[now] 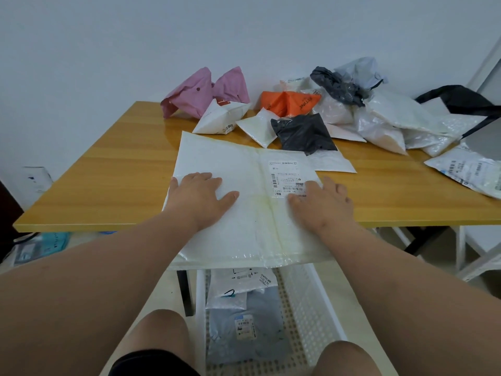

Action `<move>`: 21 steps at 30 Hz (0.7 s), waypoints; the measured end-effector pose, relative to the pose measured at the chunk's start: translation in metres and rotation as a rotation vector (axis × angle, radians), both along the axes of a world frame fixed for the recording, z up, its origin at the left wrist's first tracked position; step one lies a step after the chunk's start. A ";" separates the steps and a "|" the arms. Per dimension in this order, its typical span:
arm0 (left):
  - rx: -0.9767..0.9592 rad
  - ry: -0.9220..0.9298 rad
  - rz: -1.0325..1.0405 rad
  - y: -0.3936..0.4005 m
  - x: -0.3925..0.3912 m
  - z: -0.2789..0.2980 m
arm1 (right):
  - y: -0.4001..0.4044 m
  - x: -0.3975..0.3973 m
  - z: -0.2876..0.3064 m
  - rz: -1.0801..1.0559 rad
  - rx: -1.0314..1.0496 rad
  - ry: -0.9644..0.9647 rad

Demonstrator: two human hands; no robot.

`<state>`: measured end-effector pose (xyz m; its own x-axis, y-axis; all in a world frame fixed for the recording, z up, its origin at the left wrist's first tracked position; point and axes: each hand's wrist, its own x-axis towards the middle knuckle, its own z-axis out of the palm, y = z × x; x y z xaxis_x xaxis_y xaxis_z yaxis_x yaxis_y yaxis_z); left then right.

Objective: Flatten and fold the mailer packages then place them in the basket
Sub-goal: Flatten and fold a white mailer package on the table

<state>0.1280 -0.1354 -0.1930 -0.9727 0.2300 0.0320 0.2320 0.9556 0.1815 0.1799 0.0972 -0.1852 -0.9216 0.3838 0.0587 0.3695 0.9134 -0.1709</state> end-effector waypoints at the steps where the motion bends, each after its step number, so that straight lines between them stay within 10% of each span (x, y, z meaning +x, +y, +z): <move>1: 0.008 0.002 0.002 0.000 0.000 0.001 | 0.002 0.001 0.003 -0.053 -0.045 -0.035; 21: 0.171 0.013 0.318 -0.035 0.021 0.021 | 0.003 0.021 0.037 -0.076 -0.589 0.230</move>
